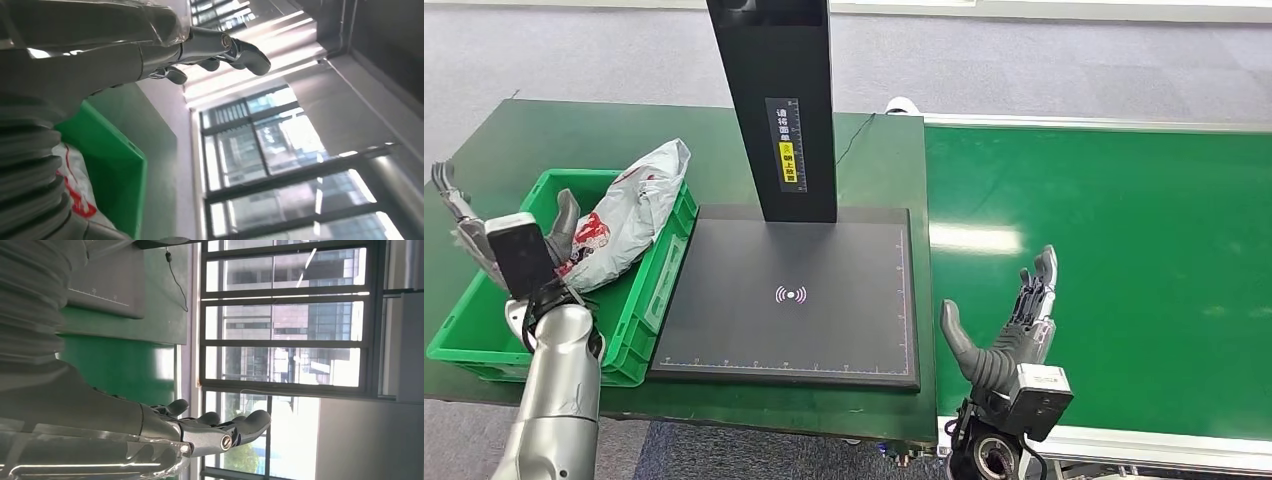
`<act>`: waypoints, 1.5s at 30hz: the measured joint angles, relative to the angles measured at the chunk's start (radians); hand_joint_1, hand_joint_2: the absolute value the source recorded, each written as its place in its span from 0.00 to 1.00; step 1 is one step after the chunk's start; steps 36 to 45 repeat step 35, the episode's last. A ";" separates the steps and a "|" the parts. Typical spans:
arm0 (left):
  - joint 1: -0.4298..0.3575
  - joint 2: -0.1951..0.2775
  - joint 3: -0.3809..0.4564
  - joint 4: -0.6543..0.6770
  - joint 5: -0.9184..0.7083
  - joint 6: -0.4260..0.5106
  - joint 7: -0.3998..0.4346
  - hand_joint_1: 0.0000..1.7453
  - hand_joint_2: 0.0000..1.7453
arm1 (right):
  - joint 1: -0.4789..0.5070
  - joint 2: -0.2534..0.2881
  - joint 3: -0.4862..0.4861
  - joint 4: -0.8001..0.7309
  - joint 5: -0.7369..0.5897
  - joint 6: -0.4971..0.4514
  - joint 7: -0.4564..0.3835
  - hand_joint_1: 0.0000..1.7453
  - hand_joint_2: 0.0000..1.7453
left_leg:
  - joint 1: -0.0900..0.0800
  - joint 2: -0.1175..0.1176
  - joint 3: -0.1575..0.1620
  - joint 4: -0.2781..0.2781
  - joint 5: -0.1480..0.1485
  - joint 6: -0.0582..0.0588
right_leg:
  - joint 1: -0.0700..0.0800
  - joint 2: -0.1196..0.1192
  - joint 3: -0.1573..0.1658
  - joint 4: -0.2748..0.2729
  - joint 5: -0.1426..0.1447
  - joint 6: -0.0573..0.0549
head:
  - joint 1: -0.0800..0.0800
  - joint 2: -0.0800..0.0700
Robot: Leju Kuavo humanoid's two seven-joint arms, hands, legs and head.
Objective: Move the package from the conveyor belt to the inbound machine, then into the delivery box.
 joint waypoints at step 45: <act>0.470 -0.204 -0.441 -0.019 0.042 -0.584 -0.029 0.00 1.00 | 0.032 0.013 -0.010 0.248 0.152 0.330 0.094 0.00 1.00 | -0.001 -0.001 -0.002 0.000 -0.002 0.000 | -0.001 0.000 -0.001 -0.001 -0.001 0.001 | 0.000 0.000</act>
